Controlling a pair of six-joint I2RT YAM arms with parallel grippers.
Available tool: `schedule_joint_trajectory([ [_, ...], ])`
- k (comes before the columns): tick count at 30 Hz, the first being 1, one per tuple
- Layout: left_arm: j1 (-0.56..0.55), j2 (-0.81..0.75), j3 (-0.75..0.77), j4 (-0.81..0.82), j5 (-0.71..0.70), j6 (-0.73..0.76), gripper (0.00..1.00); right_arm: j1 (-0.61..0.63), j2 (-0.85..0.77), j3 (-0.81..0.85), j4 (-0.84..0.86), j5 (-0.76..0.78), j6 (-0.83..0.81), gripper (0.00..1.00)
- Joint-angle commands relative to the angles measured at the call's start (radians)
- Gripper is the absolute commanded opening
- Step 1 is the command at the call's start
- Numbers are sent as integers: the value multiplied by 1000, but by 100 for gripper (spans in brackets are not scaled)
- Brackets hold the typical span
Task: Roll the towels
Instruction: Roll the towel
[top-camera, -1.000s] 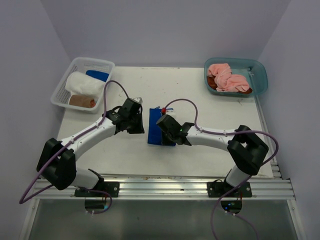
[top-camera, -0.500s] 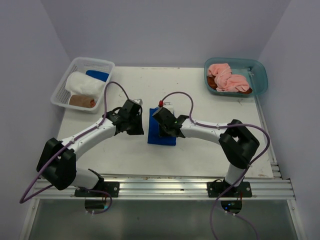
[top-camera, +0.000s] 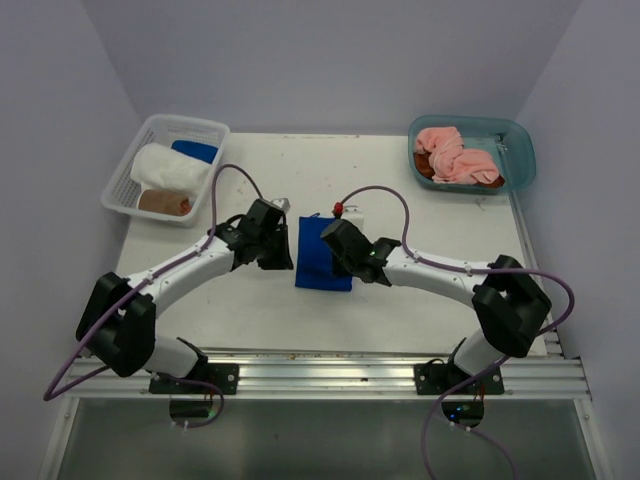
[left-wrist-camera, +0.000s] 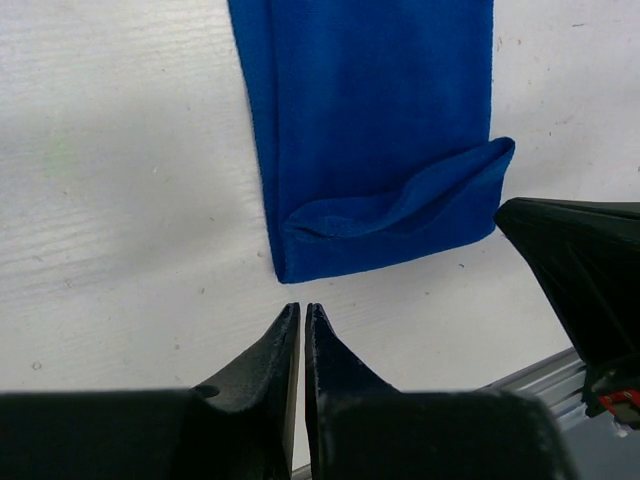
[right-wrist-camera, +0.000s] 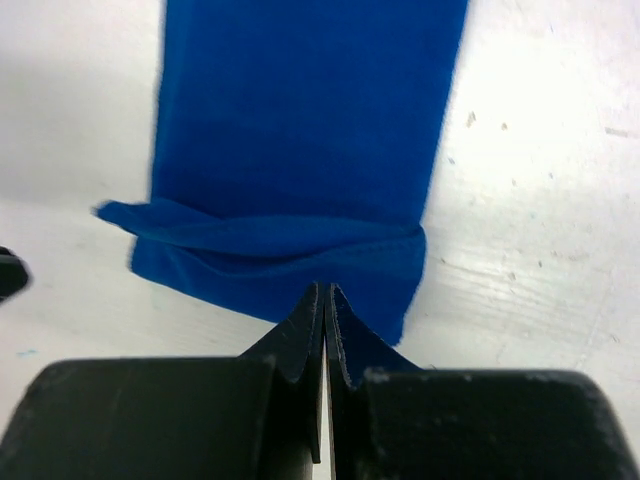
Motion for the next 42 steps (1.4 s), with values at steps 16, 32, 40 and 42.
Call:
schedule_joint_trajectory([
  [16, -9, 154, -2, 208, 130, -46, 6, -17, 26, -49, 28, 40, -10, 0],
  [32, 20, 400, 261, 110, 69, 9, 0, -165, 206, 114, 71, -67, -113, 0],
  [40, 2, 291, 228, 86, 121, -20, 0, -164, 77, 105, 29, -40, -128, 0],
  [42, -19, 269, 224, 74, 103, -30, 1, -164, 80, 106, 28, -43, -137, 0],
])
